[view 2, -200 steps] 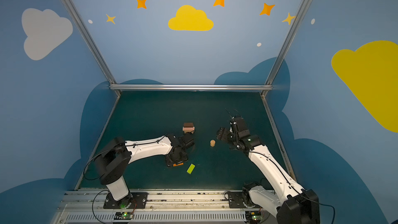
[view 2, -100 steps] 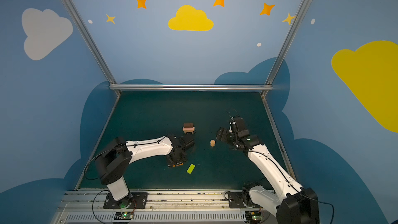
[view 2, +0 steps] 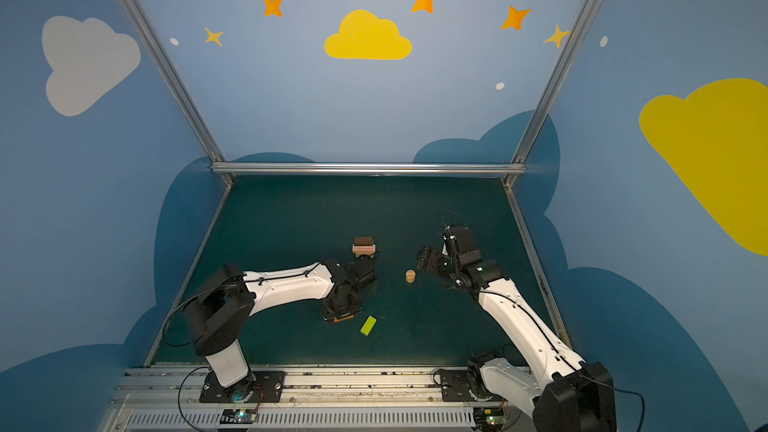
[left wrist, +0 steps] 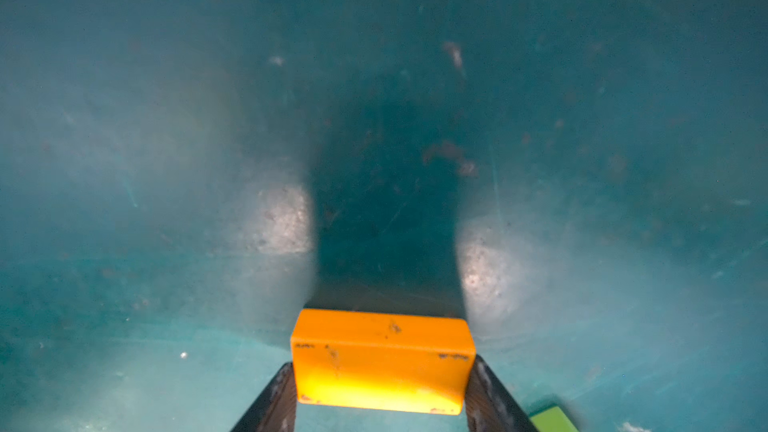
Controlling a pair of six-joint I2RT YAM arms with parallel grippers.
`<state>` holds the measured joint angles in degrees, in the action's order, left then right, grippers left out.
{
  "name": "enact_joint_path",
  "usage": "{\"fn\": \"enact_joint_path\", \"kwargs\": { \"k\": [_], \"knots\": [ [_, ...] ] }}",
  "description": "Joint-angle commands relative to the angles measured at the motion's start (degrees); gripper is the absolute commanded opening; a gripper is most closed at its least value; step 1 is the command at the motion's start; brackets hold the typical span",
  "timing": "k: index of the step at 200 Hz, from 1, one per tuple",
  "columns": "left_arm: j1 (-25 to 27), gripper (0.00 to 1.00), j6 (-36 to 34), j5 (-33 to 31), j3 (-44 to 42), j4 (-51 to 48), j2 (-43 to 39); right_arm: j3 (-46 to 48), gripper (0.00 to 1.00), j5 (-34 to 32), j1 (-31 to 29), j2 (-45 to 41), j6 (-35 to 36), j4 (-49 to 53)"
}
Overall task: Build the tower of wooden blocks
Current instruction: 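Lower the left gripper around the orange block and close on it, then lift the orange block with the left gripper and carry it over the stack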
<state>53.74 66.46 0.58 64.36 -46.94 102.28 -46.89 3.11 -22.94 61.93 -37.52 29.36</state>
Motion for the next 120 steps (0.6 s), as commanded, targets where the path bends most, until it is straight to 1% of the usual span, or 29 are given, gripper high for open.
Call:
{"fn": "enact_joint_path", "kwargs": {
  "k": [1, 54, 120],
  "knots": [
    [0.3, 0.61, -0.5, -0.1, 0.8, -0.8, 1.2, 0.6, 0.89, 0.3, 0.4, -0.6, -0.4, -0.3],
    [0.3, 0.62, -1.0, 0.1, 1.0, -0.8, 1.7, 0.5, 0.88, 0.4, 0.4, -0.8, -0.3, -0.1],
    [0.2, 0.55, -1.8, -0.1, 1.6, -1.6, 0.9, 0.5, 0.88, 0.2, 0.4, -1.4, -0.2, 0.4]
  ]
}}
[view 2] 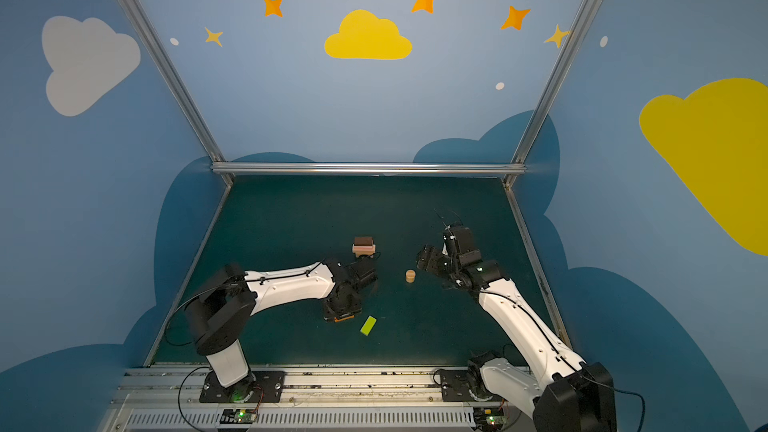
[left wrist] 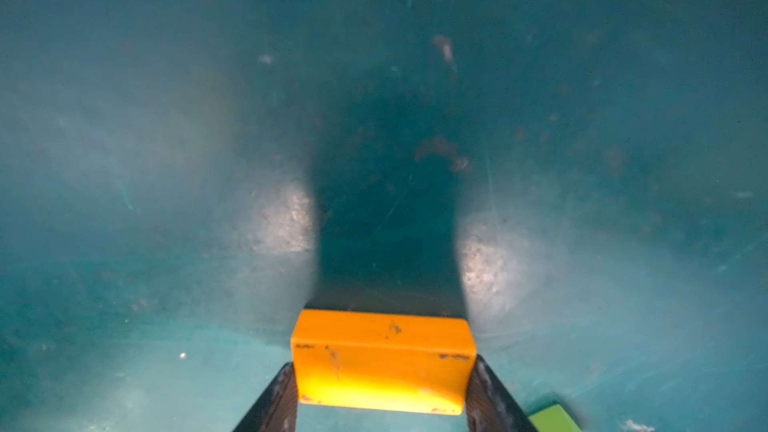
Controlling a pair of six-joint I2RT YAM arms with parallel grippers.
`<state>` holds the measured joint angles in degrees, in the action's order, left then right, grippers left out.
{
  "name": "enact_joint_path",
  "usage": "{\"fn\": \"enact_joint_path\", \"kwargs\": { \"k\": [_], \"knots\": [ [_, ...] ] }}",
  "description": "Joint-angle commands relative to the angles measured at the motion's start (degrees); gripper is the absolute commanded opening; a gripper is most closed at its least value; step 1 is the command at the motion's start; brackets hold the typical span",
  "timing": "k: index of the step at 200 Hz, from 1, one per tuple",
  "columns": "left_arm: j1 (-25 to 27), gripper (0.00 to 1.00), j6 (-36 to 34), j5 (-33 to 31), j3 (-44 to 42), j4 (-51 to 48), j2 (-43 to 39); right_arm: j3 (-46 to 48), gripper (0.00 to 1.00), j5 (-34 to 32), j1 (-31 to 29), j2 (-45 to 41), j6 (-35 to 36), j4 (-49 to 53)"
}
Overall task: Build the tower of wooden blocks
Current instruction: 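Lift the orange block with the left gripper and carry it over the stack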
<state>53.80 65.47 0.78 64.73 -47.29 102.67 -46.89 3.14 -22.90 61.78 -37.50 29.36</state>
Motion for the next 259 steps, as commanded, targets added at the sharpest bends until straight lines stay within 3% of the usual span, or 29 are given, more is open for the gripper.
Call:
{"fn": "enact_joint_path", "kwargs": {
  "k": [1, 72, 136, 213, 259],
  "knots": [
    [0.2, 0.55, -0.9, -0.4, 1.2, -1.3, 0.5, 0.6, 0.88, 0.2, 0.3, -1.2, -0.3, 0.4],
    [-1.8, 0.55, -9.0, -3.6, 11.0, -11.3, -3.0, 0.6, 0.89, 0.1, 0.4, -1.8, 0.3, 1.6],
    [-8.9, 0.55, -22.3, -5.3, 25.8, -21.2, -1.9, 0.4, 0.88, -0.3, 0.5, -2.2, 0.8, 2.4],
    [-13.5, 0.55, -34.0, -6.4, 49.7, -29.4, 12.4, -0.1, 0.88, -0.7, 1.0, -1.5, 1.3, 4.3],
    [-15.4, 0.56, -37.5, -4.8, 62.0, -34.3, 21.5, -0.6, 0.89, -1.5, 2.1, -1.9, 1.7, 5.5]
  ]
}}
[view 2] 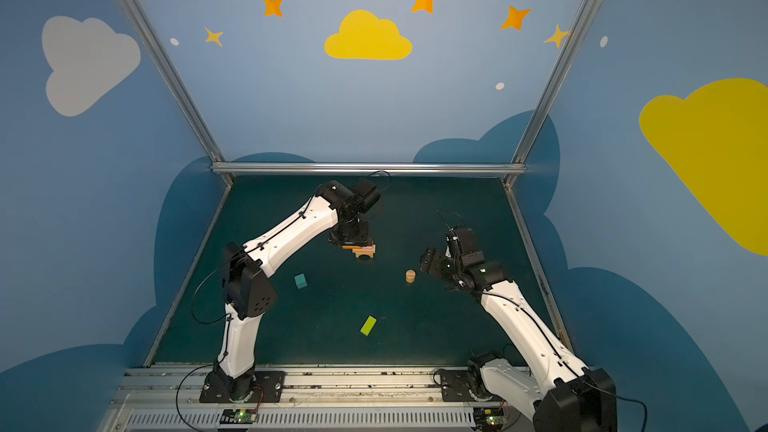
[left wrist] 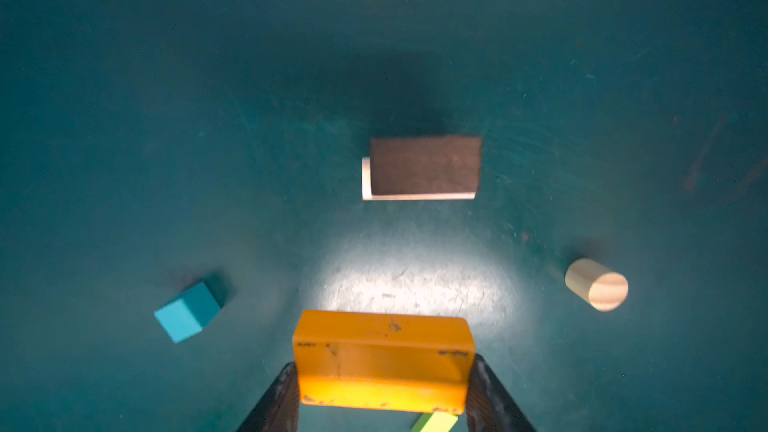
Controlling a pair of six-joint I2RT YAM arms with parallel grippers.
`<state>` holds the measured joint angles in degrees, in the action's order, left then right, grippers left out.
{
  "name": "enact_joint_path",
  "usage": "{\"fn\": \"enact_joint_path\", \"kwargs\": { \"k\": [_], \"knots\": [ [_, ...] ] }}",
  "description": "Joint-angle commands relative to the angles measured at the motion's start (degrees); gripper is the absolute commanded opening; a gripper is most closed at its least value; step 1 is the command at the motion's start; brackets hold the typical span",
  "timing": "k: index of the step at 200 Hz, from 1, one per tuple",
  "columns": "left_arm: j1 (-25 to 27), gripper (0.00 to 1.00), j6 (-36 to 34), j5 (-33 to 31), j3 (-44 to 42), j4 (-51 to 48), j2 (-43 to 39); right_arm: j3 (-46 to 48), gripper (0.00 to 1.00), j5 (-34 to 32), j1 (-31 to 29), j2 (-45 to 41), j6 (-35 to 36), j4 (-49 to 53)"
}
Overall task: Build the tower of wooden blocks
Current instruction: 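Lift the orange block with the left gripper and carry it over the stack, then lower the orange block with the left gripper onto the dark brown block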
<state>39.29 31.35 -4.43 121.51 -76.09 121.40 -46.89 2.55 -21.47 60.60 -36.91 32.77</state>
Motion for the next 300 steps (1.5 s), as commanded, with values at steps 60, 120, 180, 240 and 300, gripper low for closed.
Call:
{"fn": "enact_joint_path", "kwargs": {
  "k": [60, 120, 180, 240, 300],
  "knots": [
    [-1.5, 0.56, -4.2, 2.2, 17.7, -9.6, 11.8, -1.3, 0.89, -0.4, 2.3, 0.0, 1.7, 2.3],
    [-1.9, 0.56, -3.8, 3.4, 20.7, -9.1, 15.5, -1.4, 0.89, 0.7, 3.8, 0.7, 2.1, 2.4],
    [-2.8, 0.56, -3.9, 3.9, 22.7, -8.8, 17.8, -1.4, 0.88, 0.7, 4.4, 0.9, 2.0, 3.1],
    [-3.2, 0.55, -4.9, 5.7, 25.4, -8.5, 20.2, -1.4, 0.88, 0.4, 4.8, 0.5, 1.8, 4.3],
    [-3.3, 0.55, -4.7, 6.6, 25.5, -7.5, 20.5, -1.3, 0.89, 0.9, 4.9, 0.4, 1.7, 4.8]
  ]
}}
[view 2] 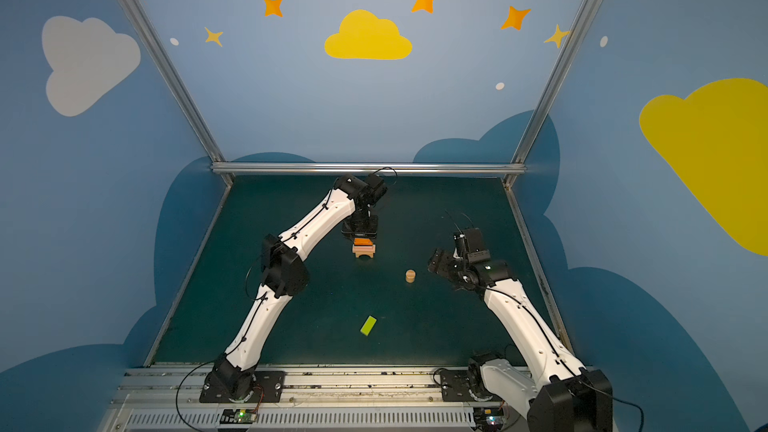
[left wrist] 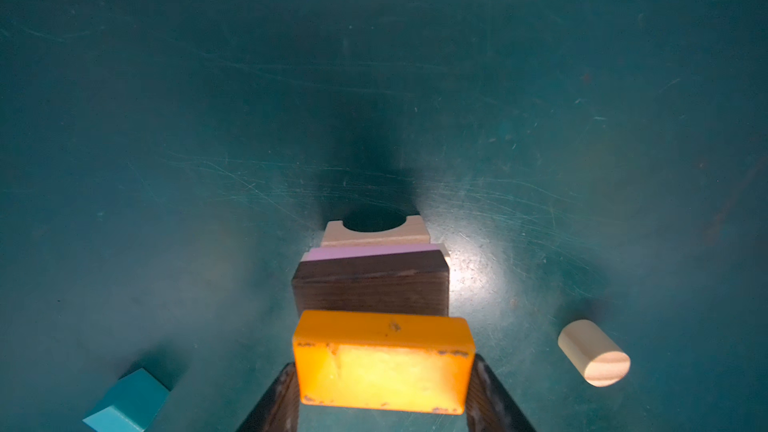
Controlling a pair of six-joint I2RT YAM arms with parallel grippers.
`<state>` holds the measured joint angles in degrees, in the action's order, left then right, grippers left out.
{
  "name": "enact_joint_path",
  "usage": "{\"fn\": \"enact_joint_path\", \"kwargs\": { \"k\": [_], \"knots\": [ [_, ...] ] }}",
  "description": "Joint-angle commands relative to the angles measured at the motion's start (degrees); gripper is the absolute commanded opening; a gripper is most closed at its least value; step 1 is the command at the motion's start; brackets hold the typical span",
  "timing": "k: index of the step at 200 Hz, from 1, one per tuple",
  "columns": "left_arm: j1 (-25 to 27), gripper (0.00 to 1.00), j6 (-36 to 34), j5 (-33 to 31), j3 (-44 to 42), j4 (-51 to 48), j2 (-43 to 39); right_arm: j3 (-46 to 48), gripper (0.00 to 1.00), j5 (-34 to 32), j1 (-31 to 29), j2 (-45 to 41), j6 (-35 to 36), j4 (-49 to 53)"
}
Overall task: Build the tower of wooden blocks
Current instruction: 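Lower the orange block with the left gripper onto the dark brown block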
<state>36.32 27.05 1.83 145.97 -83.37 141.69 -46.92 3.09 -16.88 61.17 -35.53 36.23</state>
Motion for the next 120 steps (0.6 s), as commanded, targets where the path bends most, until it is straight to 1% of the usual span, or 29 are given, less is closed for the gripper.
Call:
{"fn": "enact_joint_path", "kwargs": {
  "k": [1, 28, 75, 120],
  "knots": [
    [-0.3, 0.55, -0.3, 0.4, 1.1, -0.2, 0.2, -1.3, 0.88, 0.3, 0.4, -0.2, 0.3, 1.3],
    [-0.3, 0.55, -0.4, 0.1, 1.1, -0.2, 0.3, -1.2, 0.88, 0.3, 0.4, -0.3, 0.3, 1.3],
    [-0.3, 0.56, 0.2, -2.2, 1.2, -0.6, 0.3, -1.0, 0.89, 0.3, 0.4, 0.0, 0.3, 1.2],
    [-0.3, 0.56, 0.7, -2.7, 1.2, -0.1, 0.5, -0.8, 0.88, 0.5, 0.4, 0.2, 0.3, 1.1]
  ]
}}
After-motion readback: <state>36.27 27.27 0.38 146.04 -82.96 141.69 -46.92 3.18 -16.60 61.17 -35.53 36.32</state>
